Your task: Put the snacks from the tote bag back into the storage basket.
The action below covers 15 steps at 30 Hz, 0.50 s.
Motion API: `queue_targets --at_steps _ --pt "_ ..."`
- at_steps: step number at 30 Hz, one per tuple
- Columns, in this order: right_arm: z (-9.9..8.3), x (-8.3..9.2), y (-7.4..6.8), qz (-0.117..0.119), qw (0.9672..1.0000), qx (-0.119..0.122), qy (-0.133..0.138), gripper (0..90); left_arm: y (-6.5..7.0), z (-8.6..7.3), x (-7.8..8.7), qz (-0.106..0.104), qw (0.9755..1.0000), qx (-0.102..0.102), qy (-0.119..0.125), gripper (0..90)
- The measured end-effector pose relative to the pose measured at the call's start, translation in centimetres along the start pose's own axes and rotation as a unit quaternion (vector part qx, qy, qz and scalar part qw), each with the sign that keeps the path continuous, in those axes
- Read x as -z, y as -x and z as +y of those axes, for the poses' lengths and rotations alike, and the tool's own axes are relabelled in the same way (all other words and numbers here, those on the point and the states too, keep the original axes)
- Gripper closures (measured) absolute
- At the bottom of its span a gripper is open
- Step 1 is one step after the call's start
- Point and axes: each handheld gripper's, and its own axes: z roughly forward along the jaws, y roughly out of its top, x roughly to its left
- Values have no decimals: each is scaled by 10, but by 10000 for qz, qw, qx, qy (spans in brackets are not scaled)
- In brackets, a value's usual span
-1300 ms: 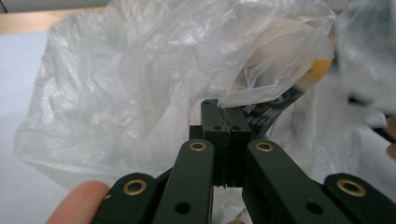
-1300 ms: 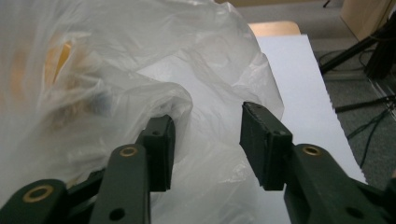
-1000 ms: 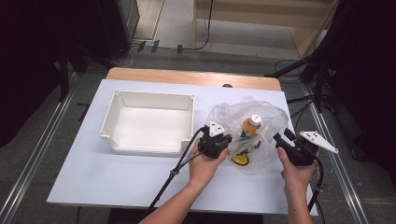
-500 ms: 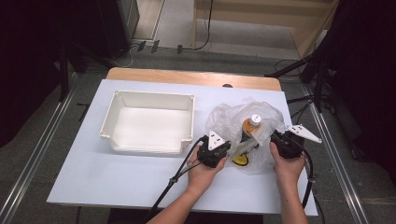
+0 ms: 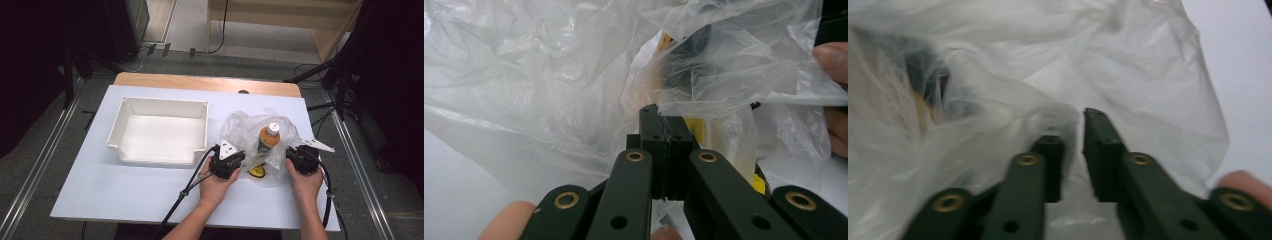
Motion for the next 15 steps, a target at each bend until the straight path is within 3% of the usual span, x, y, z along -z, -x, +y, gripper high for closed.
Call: queue_targets --at_steps 1,4,10,15 --pt "-2 8 0 192 9997 -2 160 606 -1 0 1 -30 10000 21 29 900" --pt "-4 22 0 238 9989 106 394 476 -1 0 1 3 10000 2 35 900" --pt "-3 44 3 252 9970 85 729 359 0 0 1 57 10000 -34 14 900" --pt "2 71 -2 329 9932 333 1065 277 1 0 0 96 9999 -59 -2 900"
